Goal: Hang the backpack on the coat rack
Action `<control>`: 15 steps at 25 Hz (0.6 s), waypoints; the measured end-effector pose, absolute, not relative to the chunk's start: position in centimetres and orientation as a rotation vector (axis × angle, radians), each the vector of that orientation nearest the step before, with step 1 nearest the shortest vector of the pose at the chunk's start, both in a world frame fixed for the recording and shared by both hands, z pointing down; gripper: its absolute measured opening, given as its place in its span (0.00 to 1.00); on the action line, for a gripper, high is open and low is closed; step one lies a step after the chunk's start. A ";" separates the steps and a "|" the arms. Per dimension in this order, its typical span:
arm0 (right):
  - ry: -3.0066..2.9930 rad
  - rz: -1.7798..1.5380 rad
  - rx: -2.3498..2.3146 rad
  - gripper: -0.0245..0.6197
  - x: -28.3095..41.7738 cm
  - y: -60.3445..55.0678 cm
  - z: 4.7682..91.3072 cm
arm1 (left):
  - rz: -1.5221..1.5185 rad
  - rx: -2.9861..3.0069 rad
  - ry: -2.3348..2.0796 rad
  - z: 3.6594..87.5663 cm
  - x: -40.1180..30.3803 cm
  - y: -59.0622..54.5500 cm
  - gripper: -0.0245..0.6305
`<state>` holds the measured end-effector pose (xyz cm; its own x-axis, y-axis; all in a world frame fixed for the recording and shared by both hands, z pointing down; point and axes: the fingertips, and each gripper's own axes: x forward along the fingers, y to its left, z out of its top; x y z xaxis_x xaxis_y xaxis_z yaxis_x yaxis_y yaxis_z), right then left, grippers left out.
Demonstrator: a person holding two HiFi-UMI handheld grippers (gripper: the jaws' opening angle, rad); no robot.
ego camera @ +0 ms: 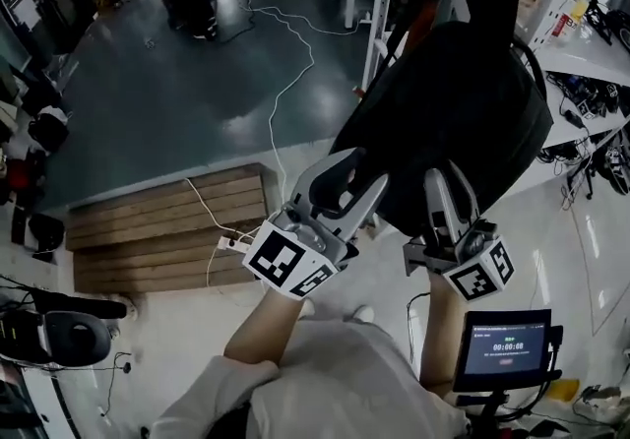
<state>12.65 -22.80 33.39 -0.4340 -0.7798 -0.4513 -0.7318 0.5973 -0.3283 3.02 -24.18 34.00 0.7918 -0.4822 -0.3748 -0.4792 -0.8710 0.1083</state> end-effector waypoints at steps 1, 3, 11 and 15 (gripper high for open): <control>2.266 -0.112 -1.193 0.19 12.5 -23.0 33.6 | -0.621 2.961 -0.794 34.2 3.1 -24.3 0.29; 2.283 -0.110 -1.208 0.19 12.5 -23.5 33.8 | -0.629 2.947 -0.785 34.5 3.3 -24.7 0.29; 2.261 -0.146 -1.247 0.19 13.5 -24.2 34.5 | -0.642 2.933 -0.801 34.9 3.0 -25.3 0.29; 2.272 -0.137 -1.248 0.19 13.4 -24.2 34.6 | -0.632 2.940 -0.790 35.1 3.2 -25.3 0.29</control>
<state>13.37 -24.23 34.59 -0.4261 -0.8079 -0.4071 -0.7531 0.5661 -0.3352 3.19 -25.34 35.05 0.7881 -0.4872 -0.3763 -0.4739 -0.8703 0.1342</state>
